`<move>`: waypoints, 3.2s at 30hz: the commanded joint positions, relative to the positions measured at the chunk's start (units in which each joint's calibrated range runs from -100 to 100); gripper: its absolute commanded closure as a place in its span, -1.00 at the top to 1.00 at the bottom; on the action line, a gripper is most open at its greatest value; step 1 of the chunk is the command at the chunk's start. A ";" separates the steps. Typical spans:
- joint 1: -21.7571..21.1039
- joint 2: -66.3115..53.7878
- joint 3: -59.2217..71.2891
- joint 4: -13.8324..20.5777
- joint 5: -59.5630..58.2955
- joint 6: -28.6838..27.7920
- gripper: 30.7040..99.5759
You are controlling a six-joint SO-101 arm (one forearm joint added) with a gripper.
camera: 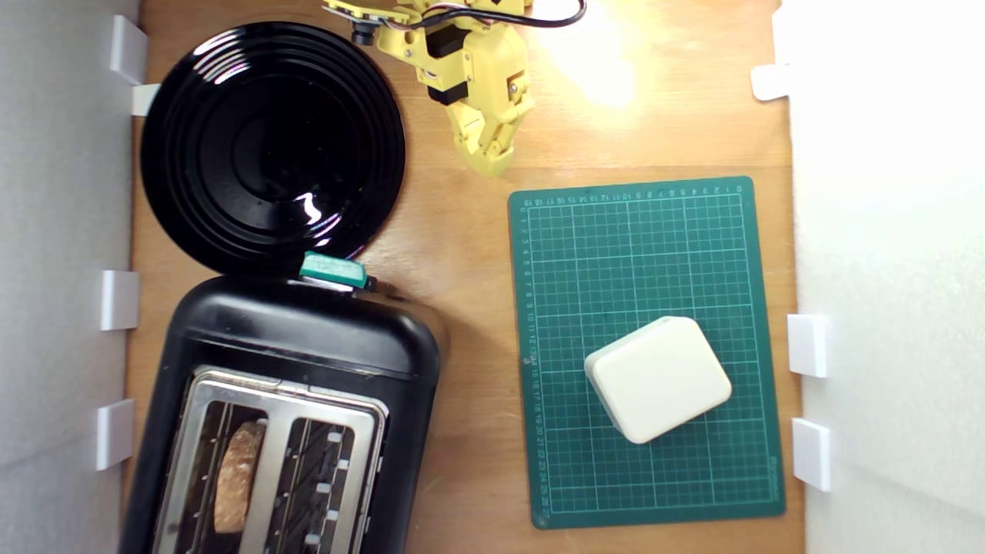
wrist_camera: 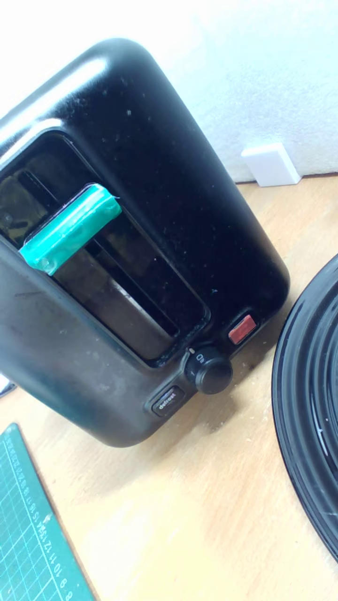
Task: Start toaster
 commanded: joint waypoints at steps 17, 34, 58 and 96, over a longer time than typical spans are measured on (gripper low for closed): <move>1.69 0.16 -6.06 0.24 0.07 4.27 -0.98; 2.32 6.41 -15.70 0.61 1.01 8.10 -0.98; 17.80 43.88 -53.41 15.44 2.56 29.07 -0.98; 21.69 68.44 -80.49 11.12 -16.20 25.13 -0.98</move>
